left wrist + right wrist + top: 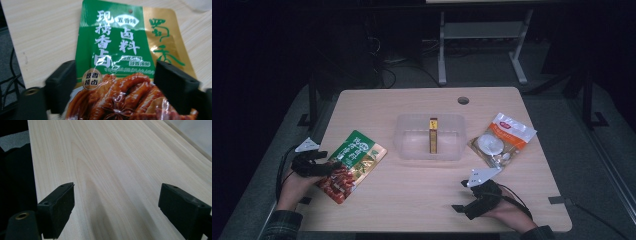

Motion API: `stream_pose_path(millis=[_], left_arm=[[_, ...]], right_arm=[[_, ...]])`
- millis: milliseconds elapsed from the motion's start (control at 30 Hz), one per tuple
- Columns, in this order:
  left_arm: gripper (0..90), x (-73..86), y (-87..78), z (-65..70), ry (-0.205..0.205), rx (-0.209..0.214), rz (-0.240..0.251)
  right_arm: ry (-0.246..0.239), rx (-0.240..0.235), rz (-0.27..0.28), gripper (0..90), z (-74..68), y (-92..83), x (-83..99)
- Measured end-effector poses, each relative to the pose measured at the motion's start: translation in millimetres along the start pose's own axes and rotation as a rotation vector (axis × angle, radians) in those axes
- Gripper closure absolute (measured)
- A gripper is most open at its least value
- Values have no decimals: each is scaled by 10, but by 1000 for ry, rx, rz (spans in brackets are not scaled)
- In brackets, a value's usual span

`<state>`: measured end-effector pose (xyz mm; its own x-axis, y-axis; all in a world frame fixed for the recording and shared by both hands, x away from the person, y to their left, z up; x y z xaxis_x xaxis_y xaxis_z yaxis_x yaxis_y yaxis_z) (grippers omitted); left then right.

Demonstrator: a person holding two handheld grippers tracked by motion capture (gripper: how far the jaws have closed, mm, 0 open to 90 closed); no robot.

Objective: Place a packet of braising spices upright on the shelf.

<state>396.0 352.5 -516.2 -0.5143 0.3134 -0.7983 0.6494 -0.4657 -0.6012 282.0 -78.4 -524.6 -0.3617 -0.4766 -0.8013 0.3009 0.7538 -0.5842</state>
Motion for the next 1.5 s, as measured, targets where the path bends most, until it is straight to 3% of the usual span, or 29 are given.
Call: stream_pose_path(millis=[167,333,400,567,767,833,867,900,1100,1400,1500], left_arm=[[135,86,68,-31,-16,9,-18],[128,154,120,-108,-30,-7,-35],[127,176,141,-116,-62,16,-23],[129,188,132,-109,-51,20,-15],[239,179,121,-43,-8,25,-57],[331,170,109,-29,4,26,-63],[421,167,109,-22,9,26,-61],[421,161,110,-12,9,24,-61],[703,151,103,-10,17,-2,-75],[844,142,102,-21,2,-18,-81],[890,140,100,-12,-29,-15,-71]], right_arm=[[6,-2,-4,136,1,9,3],[6,-2,-4,137,5,11,6],[15,1,-6,137,8,3,8],[11,1,-2,138,19,-2,6],[17,-2,-6,139,4,1,7],[16,-4,-4,139,-2,2,3],[8,-5,0,140,0,4,0],[7,-5,-1,140,-2,2,-2],[11,-5,-1,140,-12,-5,-7],[11,-12,1,140,-21,-4,-12],[12,-14,8,140,-25,-4,-24]])
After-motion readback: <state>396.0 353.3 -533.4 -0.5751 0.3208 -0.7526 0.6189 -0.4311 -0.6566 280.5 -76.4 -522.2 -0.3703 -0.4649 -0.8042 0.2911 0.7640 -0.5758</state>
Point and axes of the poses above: each handheld gripper's, and its own axes: y roughly forward along the jaws, x roughly out of its underside, z roughly to its right, the point moved 10 cm from there along y, roughly forward along the jaws, and after that the axes turned 8 degrees about z, right-handed, at the moved point
